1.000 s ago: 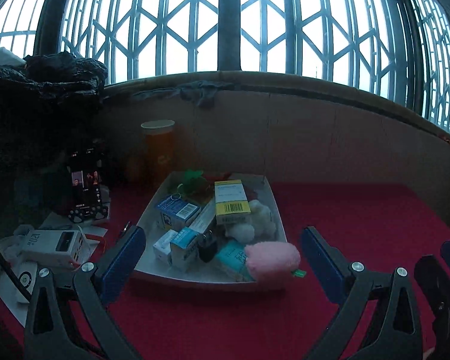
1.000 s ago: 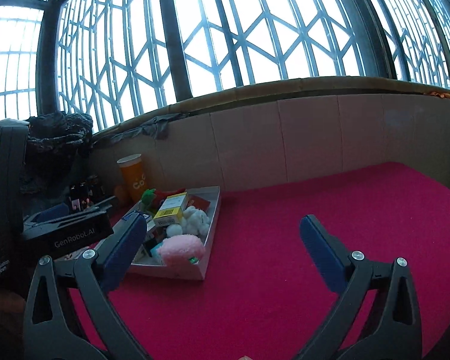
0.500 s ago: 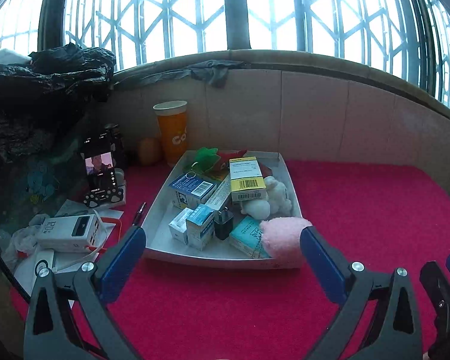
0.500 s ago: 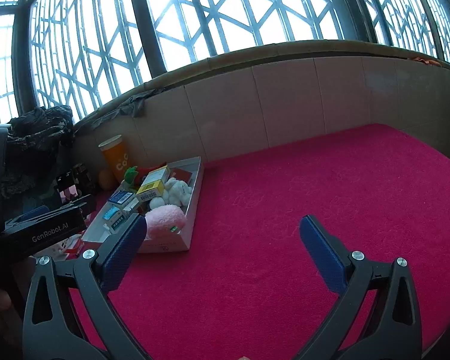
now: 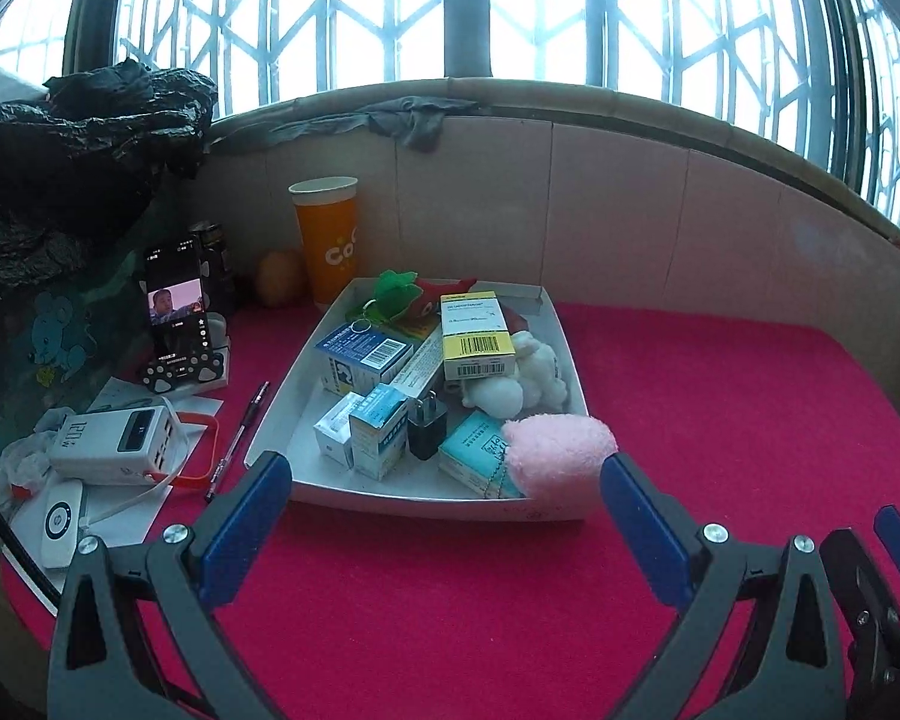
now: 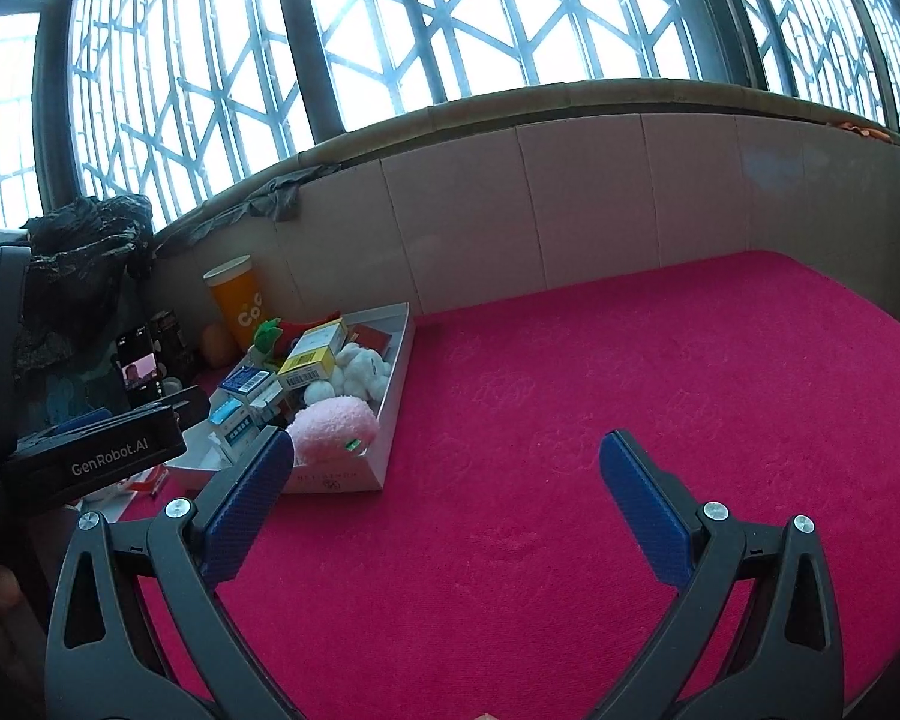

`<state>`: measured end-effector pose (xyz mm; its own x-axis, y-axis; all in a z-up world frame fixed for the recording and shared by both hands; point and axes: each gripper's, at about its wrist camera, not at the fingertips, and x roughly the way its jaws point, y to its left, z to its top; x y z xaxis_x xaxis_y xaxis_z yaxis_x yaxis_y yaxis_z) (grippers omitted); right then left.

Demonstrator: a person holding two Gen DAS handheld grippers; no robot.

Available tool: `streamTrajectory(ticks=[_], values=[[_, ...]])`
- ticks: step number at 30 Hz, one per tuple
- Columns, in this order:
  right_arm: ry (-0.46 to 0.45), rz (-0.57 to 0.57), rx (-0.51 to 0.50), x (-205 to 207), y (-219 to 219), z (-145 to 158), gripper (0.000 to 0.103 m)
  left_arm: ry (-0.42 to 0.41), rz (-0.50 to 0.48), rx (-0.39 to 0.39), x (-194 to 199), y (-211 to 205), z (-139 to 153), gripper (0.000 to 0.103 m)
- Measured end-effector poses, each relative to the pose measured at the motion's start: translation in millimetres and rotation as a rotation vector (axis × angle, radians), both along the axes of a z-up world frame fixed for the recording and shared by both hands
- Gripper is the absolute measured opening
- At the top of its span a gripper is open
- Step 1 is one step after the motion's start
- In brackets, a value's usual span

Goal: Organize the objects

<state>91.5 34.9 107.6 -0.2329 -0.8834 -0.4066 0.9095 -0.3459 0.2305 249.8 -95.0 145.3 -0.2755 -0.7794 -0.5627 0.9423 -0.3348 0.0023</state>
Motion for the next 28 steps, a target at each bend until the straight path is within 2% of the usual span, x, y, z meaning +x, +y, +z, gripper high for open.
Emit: streamTrajectory(ticks=[28], values=[[-0.017,0.007,0.028,-0.2,-2.7,-3.5,0.103,0.015,0.004,0.023,1.0,-1.6,-5.4,0.103]])
